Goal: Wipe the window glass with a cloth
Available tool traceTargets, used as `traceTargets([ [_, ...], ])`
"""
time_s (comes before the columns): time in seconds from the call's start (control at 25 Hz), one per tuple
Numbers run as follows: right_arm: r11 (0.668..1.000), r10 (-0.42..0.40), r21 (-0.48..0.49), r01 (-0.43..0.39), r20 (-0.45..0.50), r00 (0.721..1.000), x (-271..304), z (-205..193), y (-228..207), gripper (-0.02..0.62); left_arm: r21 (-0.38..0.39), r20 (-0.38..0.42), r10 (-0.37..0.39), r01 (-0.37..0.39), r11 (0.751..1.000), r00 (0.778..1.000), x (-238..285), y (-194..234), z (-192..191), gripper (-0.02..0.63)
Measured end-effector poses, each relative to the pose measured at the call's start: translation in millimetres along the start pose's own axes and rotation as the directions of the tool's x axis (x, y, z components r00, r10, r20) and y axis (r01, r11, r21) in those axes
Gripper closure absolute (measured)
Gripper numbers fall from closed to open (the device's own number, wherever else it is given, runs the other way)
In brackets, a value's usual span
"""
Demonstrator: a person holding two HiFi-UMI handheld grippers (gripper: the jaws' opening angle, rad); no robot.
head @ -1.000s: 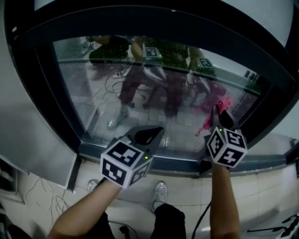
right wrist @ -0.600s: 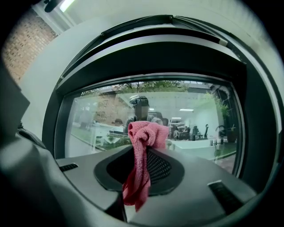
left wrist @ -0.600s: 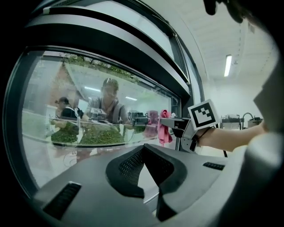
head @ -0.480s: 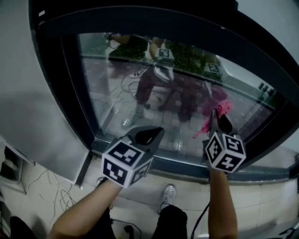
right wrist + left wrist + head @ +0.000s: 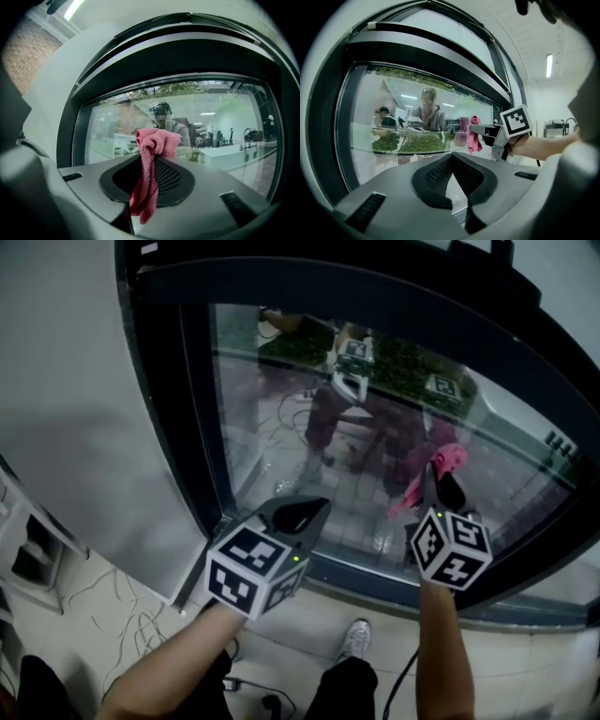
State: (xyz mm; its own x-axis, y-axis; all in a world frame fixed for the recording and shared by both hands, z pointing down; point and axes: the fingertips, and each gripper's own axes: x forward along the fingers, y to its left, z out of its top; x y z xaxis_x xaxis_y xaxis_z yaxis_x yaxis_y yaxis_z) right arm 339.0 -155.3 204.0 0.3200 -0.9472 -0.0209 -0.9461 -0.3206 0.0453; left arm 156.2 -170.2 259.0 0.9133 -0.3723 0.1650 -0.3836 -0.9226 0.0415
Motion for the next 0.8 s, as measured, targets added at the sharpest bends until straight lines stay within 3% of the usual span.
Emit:
traceTargets([
  [0.8, 0.974, 0.225, -0.026, -0.225, -0.005, 0.974, 54.9, 10.1, 163.7, 0.529, -0.047, 0.006, 0.171, -0.170, 0.984, 0.985, -86.9, 100.8, -17.9, 0.600],
])
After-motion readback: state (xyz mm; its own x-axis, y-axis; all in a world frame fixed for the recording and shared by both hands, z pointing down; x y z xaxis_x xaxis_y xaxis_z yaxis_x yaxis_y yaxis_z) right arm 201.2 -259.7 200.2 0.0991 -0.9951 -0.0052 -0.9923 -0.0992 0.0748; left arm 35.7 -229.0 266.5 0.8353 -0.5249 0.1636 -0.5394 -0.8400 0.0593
